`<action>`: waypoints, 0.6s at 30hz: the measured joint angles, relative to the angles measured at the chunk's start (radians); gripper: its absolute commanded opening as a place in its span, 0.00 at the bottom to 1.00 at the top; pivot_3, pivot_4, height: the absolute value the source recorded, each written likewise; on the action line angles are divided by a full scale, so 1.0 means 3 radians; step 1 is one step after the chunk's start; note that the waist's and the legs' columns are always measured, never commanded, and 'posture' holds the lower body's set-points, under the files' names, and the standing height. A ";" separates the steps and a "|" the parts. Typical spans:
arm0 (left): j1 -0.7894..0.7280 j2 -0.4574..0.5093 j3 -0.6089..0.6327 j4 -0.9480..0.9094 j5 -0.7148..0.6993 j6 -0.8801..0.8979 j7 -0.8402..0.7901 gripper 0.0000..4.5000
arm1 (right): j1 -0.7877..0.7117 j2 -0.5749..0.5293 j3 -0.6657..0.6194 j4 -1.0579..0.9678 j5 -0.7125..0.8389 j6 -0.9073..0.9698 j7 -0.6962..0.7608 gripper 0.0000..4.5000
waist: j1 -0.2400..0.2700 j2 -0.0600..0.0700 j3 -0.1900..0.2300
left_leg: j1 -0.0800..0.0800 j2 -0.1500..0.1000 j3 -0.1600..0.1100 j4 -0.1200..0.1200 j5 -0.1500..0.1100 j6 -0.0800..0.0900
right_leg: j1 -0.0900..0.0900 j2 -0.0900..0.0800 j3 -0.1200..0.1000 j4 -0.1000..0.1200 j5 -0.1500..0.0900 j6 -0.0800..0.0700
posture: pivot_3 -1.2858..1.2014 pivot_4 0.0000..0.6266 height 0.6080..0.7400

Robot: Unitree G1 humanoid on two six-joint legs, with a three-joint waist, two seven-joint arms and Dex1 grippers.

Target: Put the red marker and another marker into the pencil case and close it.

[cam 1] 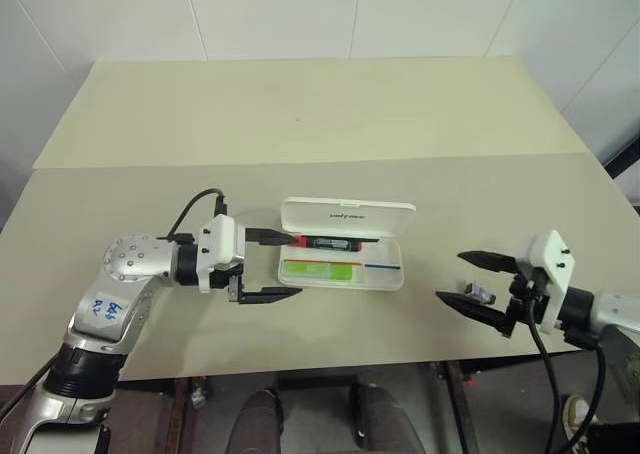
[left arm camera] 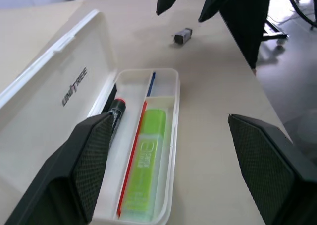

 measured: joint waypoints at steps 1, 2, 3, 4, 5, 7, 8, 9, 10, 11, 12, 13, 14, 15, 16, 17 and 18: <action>-0.0039 -0.0026 -0.0031 0.0000 0.0001 0.0008 -0.0001 0.88 | 0.0042 0.0000 -0.0050 0.0089 -0.0025 -0.0082 0.0009 0.98 | 0.0000 0.0000 0.0000 | 0.0000 0.0000 0.0000 0.0002 0.0000 0.0000 | 0.0001 0.0000 0.0001 0.0000 0.0000 -0.0001 | 0.52 0.24 1.00; -0.0058 -0.0037 -0.0061 -0.0002 0.0001 0.0015 -0.0001 0.88 | 0.0097 -0.0006 -0.0098 0.0172 -0.0058 -0.0165 0.0022 0.98 | 0.0000 0.0000 0.0000 | 0.0002 0.0000 0.0000 0.0003 0.0000 0.0000 | 0.0004 0.0000 0.0001 0.0000 0.0000 -0.0001 | 0.52 0.24 1.00; -0.0059 -0.0041 -0.0077 -0.0001 0.0002 0.0022 -0.0001 0.88 | 0.0144 -0.0009 -0.0132 0.0245 -0.0081 -0.0223 0.0036 0.98 | -0.0003 0.0000 0.0000 | 0.0004 0.0000 0.0000 0.0003 0.0000 0.0000 | 0.0005 0.0000 0.0001 0.0000 0.0000 -0.0001 | 0.52 0.24 1.00; -0.0062 -0.0055 -0.0095 -0.0001 0.0002 0.0034 0.0000 0.88 | 0.0201 -0.0009 -0.0168 0.0305 -0.0102 -0.0284 0.0050 0.98 | -0.0003 0.0000 0.0000 | 0.0004 0.0000 0.0000 0.0003 0.0000 0.0000 | 0.0005 0.0000 0.0001 0.0000 -0.0001 -0.0001 | 0.52 0.24 1.00; -0.0065 -0.0063 -0.0113 -0.0001 0.0002 0.0050 0.0000 0.88 | 0.0241 -0.0009 -0.0187 0.0367 -0.0127 -0.0338 0.0067 0.98 | -0.0003 0.0000 0.0000 | 0.0004 0.0000 0.0000 0.0004 0.0000 0.0000 | 0.0005 0.0000 0.0001 0.0000 -0.0001 -0.0001 | 0.52 0.24 1.00; -0.0076 -0.0077 -0.0125 -0.0001 0.0002 0.0063 0.0000 0.88 | 0.0296 -0.0009 -0.0193 0.0421 -0.0153 -0.0414 0.0088 0.98 | -0.0007 0.0000 0.0000 | 0.0004 0.0000 0.0000 0.0006 0.0000 0.0000 | 0.0005 0.0000 0.0002 0.0001 -0.0001 -0.0002 | 0.52 0.24 1.00; -0.0092 -0.0081 -0.0129 -0.0001 0.0002 0.0066 0.0000 0.88 | 0.0319 -0.0010 -0.0193 0.0449 -0.0161 -0.0436 0.0097 0.98 | -0.0004 0.0000 0.0000 | 0.0004 0.0000 -0.0001 0.0008 0.0000 0.0000 | 0.0007 0.0000 0.0001 0.0001 -0.0001 -0.0002 | 0.52 0.24 1.00; -0.0100 -0.0081 -0.0129 -0.0001 0.0002 0.0071 0.0000 0.88 | 0.0335 -0.0010 -0.0193 0.0484 -0.0162 -0.0459 0.0106 0.98 | -0.0003 0.0000 0.0000 | 0.0004 0.0000 -0.0001 0.0010 0.0000 0.0000 | 0.0008 0.0000 0.0002 0.0000 -0.0001 -0.0002 | 0.52 0.24 1.00; -0.0104 -0.0081 -0.0129 -0.0001 0.0002 0.0080 -0.0001 0.88 | 0.0341 -0.0010 -0.0193 0.0512 -0.0165 -0.0485 0.0108 0.98 | -0.0004 0.0000 0.0000 | 0.0004 0.0000 -0.0001 0.0012 0.0000 0.0000 | 0.0009 0.0000 0.0002 0.0000 -0.0003 -0.0005 | 0.52 0.24 1.00; -0.0108 -0.0081 -0.0130 -0.0001 0.0002 0.0086 -0.0003 0.88 | 0.0342 -0.0010 -0.0192 0.0532 -0.0170 -0.0501 0.0113 0.98 | -0.0005 0.0000 0.0000 | 0.0004 0.0000 -0.0001 0.0014 0.0000 0.0000 | 0.0009 0.0000 0.0002 0.0000 -0.0006 -0.0013 | 0.52 0.24 1.00; -0.0112 -0.0083 -0.0133 -0.0001 0.0002 0.0087 -0.0005 0.88 | 0.0339 -0.0011 -0.0191 0.0558 -0.0187 -0.0522 0.0120 0.98 | -0.0004 0.0000 0.0000 | 0.0004 0.0000 -0.0001 0.0016 0.0000 0.0000 | 0.0011 0.0000 0.0002 0.0000 -0.0007 -0.0013 | 0.52 0.24 1.00; -0.0115 -0.0083 -0.0136 -0.0001 0.0002 0.0088 -0.0011 0.88 | 0.0325 -0.0011 -0.0185 0.0604 -0.0203 -0.0556 0.0125 0.98 | -0.0003 0.0000 0.0000 | 0.0003 0.0000 -0.0001 0.0018 0.0000 0.0000 | 0.0012 0.0000 0.0002 -0.0001 -0.0007 -0.0013 | 0.52 0.24 1.00; -0.0120 -0.0085 -0.0142 -0.0001 0.0002 0.0089 -0.0018 0.88 | 0.0305 -0.0011 -0.0175 0.0643 -0.0218 -0.0570 0.0128 0.98 | -0.0003 0.0000 0.0000 | 0.0003 -0.0001 -0.0001 0.0019 0.0000 0.0000 | 0.0012 -0.0001 0.0002 -0.0001 -0.0007 -0.0013 | 0.52 0.24 1.00; -0.0125 -0.0085 -0.0144 -0.0001 0.0003 0.0090 -0.0026 0.88 | 0.0248 -0.0011 -0.0137 0.0702 -0.0240 -0.0594 0.0135 0.98 | -0.0006 0.0000 0.0000 | 0.0003 0.0000 -0.0001 0.0021 0.0000 0.0000 | 0.0013 0.0000 0.0002 -0.0002 -0.0007 -0.0013 | 0.52 0.24 1.00; -0.0140 -0.0091 -0.0154 0.0000 0.0003 0.0092 -0.0030 0.88 | 0.0195 -0.0011 -0.0092 0.0754 -0.0262 -0.0627 0.0140 0.98 | -0.0008 0.0000 0.0000 | 0.0003 0.0000 -0.0001 0.0022 0.0000 0.0001 | 0.0013 0.0000 0.0003 -0.0002 -0.0006 -0.0013 | 0.52 0.24 1.00; -0.0151 -0.0096 -0.0157 0.0000 0.0004 0.0092 -0.0031 0.88 | 0.0145 -0.0011 -0.0036 0.0793 -0.0285 -0.0646 0.0151 0.98 | -0.0008 0.0000 0.0000 | 0.0004 0.0000 -0.0001 0.0022 0.0001 0.0001 | 0.0014 0.0000 0.0003 -0.0002 -0.0006 -0.0013 | 0.52 0.24 1.00; -0.0157 -0.0099 -0.0160 -0.0001 0.0005 0.0092 -0.0031 0.88 | 0.0089 -0.0012 0.0016 0.0841 -0.0308 -0.0673 0.0164 0.98 | -0.0008 0.0000 0.0000 | 0.0004 0.0000 -0.0001 0.0022 0.0001 0.0002 | 0.0014 0.0000 0.0003 -0.0002 -0.0006 -0.0014 | 0.52 0.24 1.00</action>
